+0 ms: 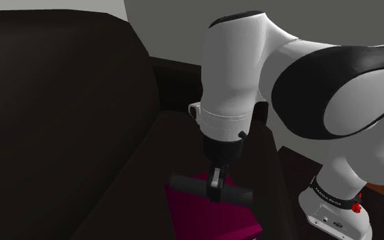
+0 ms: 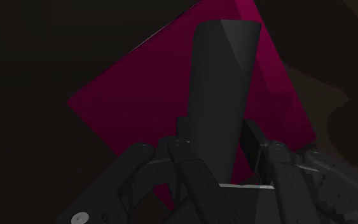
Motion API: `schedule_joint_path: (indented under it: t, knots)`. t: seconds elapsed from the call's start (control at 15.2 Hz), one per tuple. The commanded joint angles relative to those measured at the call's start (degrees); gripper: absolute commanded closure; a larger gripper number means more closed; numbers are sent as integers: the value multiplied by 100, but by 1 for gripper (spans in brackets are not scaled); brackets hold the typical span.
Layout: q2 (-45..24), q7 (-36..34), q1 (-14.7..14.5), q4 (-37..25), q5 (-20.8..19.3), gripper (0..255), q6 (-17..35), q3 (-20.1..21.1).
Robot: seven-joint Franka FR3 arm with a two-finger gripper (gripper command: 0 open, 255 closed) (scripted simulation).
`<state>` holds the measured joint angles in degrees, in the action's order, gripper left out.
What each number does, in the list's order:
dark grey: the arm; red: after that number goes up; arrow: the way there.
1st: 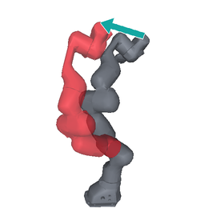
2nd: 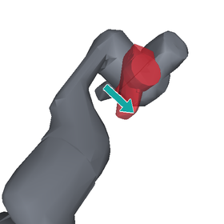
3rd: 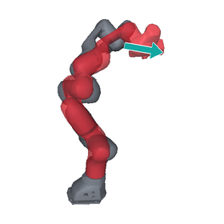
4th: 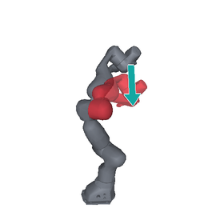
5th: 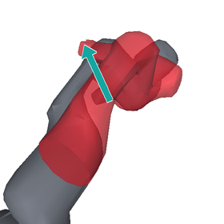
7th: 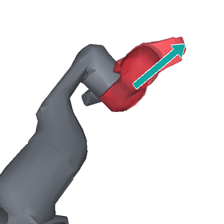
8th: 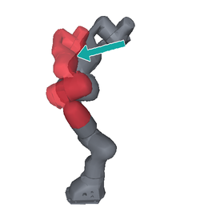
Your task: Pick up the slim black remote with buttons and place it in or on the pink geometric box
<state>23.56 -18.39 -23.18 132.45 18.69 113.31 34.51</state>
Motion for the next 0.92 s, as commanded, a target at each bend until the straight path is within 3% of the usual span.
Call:
schedule_joint_path:
  t: [0.0, 0.46, 0.86]
  knots:
    - [-62, -13, 1, 93, 5, 255, 158, 51]
    - [-288, -11, 10, 492, 21, 255, 775, 209]
    - [-288, -11, 10, 492, 21, 255, 775, 209]
